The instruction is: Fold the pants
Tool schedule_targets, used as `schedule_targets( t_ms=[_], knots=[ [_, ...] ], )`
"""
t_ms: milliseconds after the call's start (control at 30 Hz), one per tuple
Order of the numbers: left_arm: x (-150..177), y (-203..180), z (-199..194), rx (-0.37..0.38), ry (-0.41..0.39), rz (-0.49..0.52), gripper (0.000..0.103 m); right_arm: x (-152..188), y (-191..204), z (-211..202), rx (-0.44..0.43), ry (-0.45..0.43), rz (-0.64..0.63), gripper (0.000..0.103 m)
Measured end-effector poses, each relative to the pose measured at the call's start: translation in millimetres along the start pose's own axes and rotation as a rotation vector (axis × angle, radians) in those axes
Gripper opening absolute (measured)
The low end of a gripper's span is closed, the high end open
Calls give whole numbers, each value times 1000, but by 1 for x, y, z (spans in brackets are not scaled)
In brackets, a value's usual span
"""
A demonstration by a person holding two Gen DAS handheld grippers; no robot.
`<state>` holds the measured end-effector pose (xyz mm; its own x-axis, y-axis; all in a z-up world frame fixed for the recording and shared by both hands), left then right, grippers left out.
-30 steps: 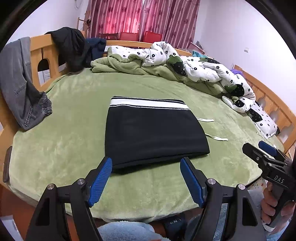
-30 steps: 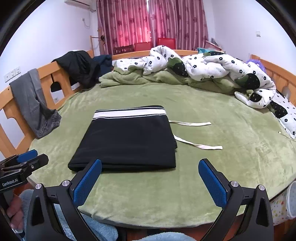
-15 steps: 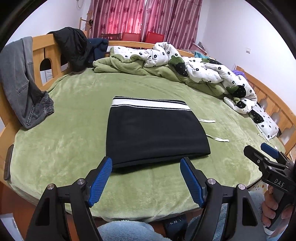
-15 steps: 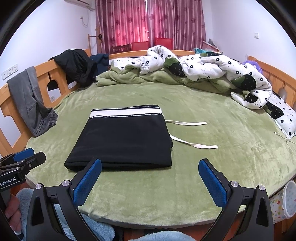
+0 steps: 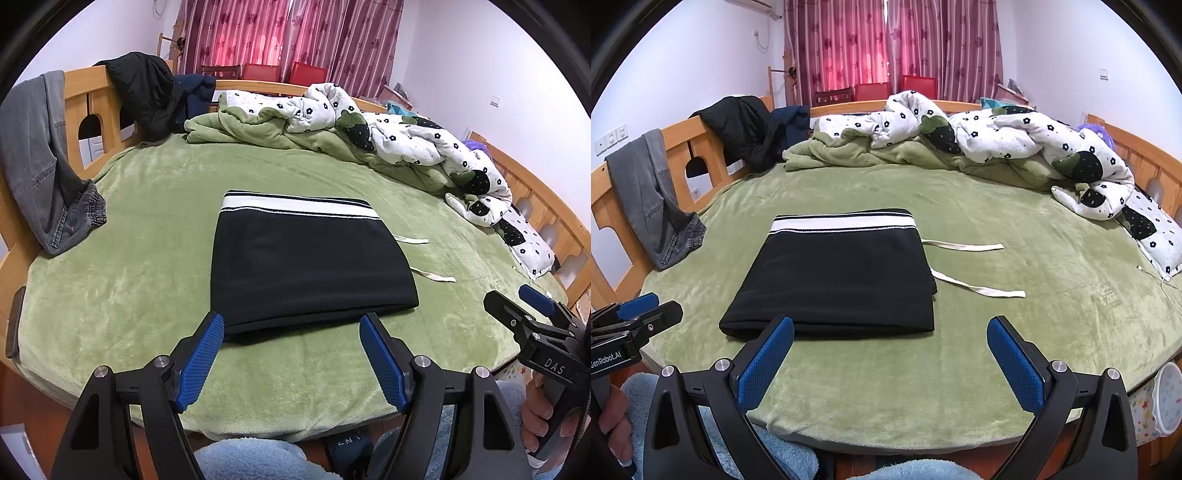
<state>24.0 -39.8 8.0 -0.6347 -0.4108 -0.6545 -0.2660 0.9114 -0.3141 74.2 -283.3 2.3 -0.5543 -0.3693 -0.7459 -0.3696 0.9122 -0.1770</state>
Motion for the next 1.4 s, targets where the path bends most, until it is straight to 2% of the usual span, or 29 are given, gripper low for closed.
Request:
schedule_targets(
  t_ms=[1400],
  knots=[
    [0,0,-1,5,-4,3,75,2,0,1,0,3,7,103]
  ],
)
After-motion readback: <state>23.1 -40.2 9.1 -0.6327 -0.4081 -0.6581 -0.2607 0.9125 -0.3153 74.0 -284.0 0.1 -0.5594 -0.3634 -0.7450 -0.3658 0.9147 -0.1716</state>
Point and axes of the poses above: each gripper's, at about its wrist camera, not at the fingertips, and z roughly the way its jaws point, y to its left, x to its underside, the point moved 6 cm from there along z, roughly the way its jaws point, and after that the axes turned 12 degrees about -z, right-handed, at the moved point
